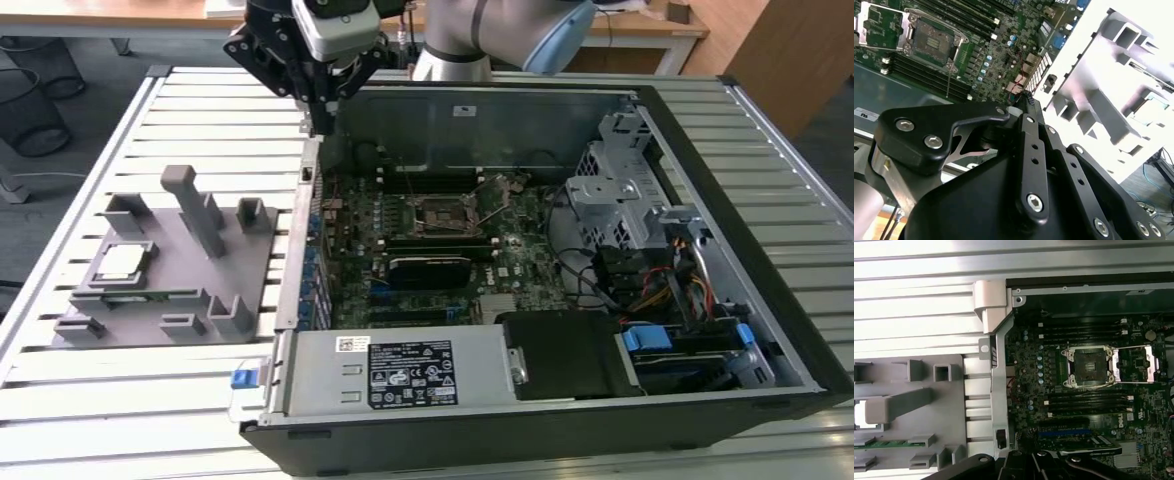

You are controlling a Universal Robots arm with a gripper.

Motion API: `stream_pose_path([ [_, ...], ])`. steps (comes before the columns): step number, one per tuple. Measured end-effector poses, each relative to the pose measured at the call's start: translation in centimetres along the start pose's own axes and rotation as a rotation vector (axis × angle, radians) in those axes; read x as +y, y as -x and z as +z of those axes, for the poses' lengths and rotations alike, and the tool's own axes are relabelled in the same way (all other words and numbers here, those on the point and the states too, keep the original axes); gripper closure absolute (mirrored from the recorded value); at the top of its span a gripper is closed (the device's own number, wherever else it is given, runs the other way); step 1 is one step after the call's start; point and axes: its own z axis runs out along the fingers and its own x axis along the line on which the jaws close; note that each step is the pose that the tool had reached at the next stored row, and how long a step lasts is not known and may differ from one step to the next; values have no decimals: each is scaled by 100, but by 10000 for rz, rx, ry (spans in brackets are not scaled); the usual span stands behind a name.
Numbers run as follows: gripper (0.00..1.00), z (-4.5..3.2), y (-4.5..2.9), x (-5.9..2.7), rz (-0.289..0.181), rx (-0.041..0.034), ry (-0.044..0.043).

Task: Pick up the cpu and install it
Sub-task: 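Reach for the cpu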

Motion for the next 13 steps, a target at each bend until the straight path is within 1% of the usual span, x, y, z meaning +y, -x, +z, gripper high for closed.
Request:
stream_pose_path([
  [13, 89, 23, -191, -16, 3, 98, -8],
])
